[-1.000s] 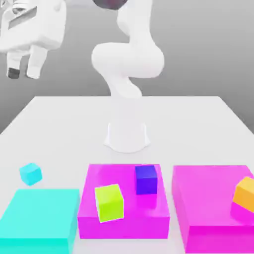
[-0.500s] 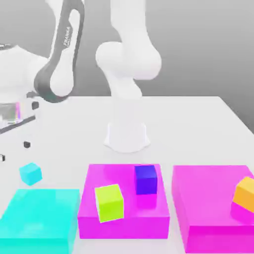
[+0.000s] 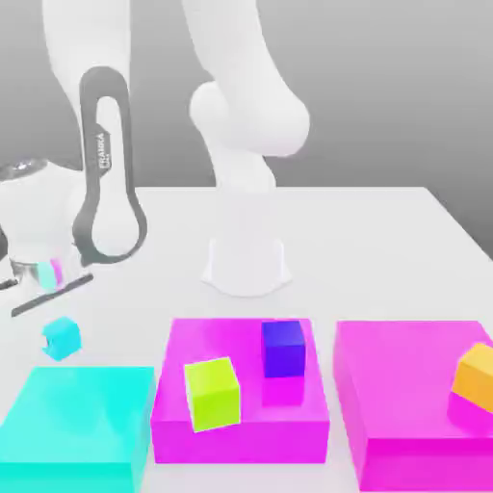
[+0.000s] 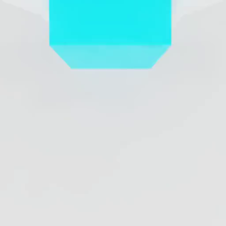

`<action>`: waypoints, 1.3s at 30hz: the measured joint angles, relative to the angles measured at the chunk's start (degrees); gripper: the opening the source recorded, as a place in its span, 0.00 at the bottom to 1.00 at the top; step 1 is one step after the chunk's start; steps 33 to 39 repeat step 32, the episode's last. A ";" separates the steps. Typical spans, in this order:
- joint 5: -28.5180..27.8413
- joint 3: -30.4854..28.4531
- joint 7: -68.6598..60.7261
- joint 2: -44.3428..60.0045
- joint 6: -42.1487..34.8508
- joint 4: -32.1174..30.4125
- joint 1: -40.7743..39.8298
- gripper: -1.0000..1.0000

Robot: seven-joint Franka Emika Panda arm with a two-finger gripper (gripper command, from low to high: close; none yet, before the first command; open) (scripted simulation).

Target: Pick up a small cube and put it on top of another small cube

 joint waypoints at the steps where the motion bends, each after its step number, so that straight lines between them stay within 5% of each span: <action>1: -0.89 -0.60 0.70 -1.71 -1.34 -0.35 0.39 0.00; 8: -6.50 -0.29 10.48 -15.51 -12.71 -2.48 6.61 0.00; 22: 4.09 23.97 43.97 -39.89 -35.11 -3.72 31.74 0.00; 28: 4.54 28.97 48.95 -34.17 -27.26 -5.97 33.60 0.00; 29: 4.29 29.38 49.27 -32.28 -24.91 -6.45 33.42 1.00; 39: 4.29 29.38 49.27 -32.28 -24.90 -6.45 33.42 1.00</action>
